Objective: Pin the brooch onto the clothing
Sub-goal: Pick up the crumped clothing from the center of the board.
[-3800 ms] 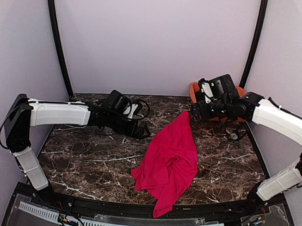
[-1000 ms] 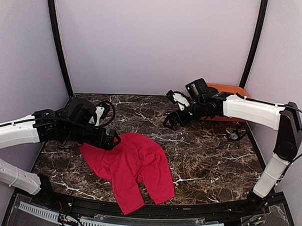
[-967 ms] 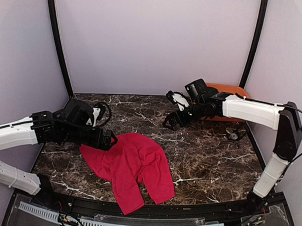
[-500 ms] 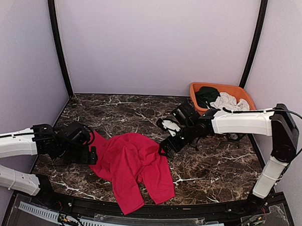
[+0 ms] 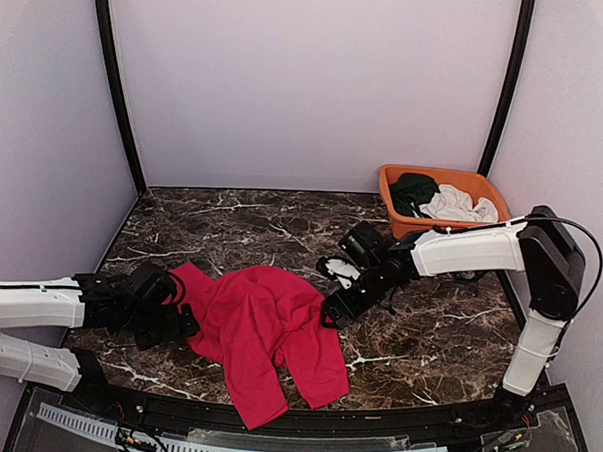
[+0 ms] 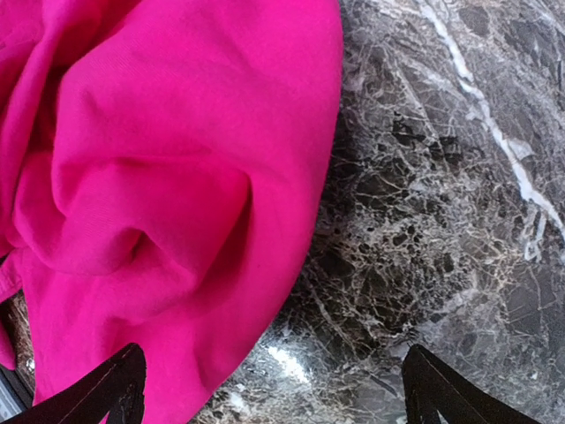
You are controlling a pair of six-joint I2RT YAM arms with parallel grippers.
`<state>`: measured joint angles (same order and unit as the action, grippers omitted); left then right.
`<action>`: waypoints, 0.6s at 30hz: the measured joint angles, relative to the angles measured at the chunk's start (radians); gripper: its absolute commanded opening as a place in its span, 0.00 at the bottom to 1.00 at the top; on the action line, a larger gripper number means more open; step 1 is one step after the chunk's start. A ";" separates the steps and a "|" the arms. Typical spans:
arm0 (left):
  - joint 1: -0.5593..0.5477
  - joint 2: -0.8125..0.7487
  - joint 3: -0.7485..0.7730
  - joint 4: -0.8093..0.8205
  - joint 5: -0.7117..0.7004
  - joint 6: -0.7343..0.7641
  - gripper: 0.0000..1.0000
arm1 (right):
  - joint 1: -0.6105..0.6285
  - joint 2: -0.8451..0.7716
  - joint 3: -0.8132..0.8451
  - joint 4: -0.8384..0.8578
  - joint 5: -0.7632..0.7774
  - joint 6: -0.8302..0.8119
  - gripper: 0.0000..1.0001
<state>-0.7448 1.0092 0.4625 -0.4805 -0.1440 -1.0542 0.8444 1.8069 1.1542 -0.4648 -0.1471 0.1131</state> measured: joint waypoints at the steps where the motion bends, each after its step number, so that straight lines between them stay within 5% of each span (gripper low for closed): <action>1: 0.002 0.010 -0.008 0.023 0.008 -0.006 0.94 | 0.000 0.009 0.000 0.001 -0.003 0.002 0.99; 5: 0.003 0.078 -0.019 0.100 0.028 -0.017 0.78 | 0.000 0.042 0.000 0.008 -0.016 0.014 0.99; 8: 0.003 0.122 -0.016 0.174 0.036 -0.028 0.54 | 0.000 0.050 0.000 0.024 -0.018 0.021 0.97; 15: 0.009 0.193 -0.016 0.255 0.038 -0.032 0.03 | 0.000 0.063 0.003 0.057 -0.031 0.033 0.70; 18: 0.013 0.195 -0.020 0.256 0.032 -0.031 0.01 | 0.000 0.066 0.003 0.061 -0.033 0.038 0.54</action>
<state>-0.7315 1.2041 0.4423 -0.2249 -0.1116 -1.0855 0.8444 1.8729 1.1576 -0.4034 -0.1799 0.1513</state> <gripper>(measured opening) 0.030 0.674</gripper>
